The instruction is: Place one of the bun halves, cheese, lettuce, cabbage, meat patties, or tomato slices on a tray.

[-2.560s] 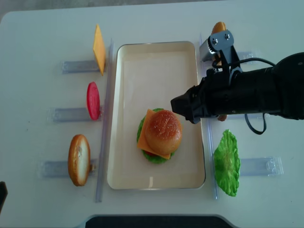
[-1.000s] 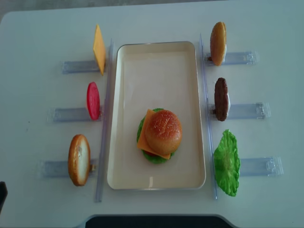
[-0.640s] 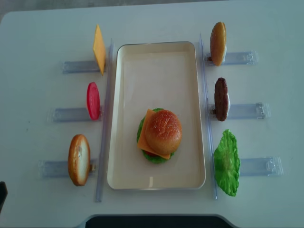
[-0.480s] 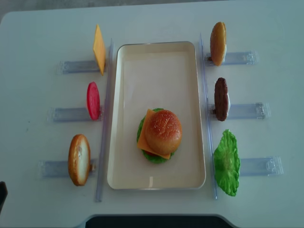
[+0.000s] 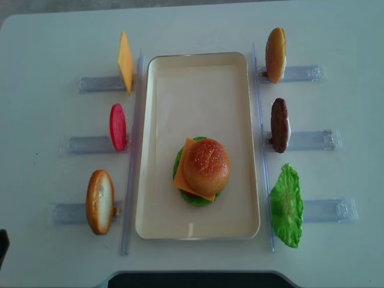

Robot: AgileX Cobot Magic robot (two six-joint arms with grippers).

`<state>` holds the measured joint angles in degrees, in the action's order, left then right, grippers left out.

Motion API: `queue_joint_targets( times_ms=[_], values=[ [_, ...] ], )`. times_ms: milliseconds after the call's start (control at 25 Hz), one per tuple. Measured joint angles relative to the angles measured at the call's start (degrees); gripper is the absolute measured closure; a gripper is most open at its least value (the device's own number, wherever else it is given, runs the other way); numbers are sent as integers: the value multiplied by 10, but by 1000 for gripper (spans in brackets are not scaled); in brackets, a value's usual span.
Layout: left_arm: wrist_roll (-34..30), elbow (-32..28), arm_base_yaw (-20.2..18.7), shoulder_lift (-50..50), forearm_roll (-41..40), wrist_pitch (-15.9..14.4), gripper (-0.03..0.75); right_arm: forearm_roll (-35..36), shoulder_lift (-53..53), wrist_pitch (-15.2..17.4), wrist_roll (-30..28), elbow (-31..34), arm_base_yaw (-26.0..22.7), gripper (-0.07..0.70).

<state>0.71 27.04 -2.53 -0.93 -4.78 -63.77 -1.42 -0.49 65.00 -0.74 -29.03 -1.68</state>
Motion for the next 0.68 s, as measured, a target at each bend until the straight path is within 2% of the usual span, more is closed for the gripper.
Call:
queue_joint_targets(
  times_ms=[680],
  values=[
    [0, 0, 0, 0, 0, 0, 325, 0, 0, -1, -1, 0, 0, 279]
  ],
)
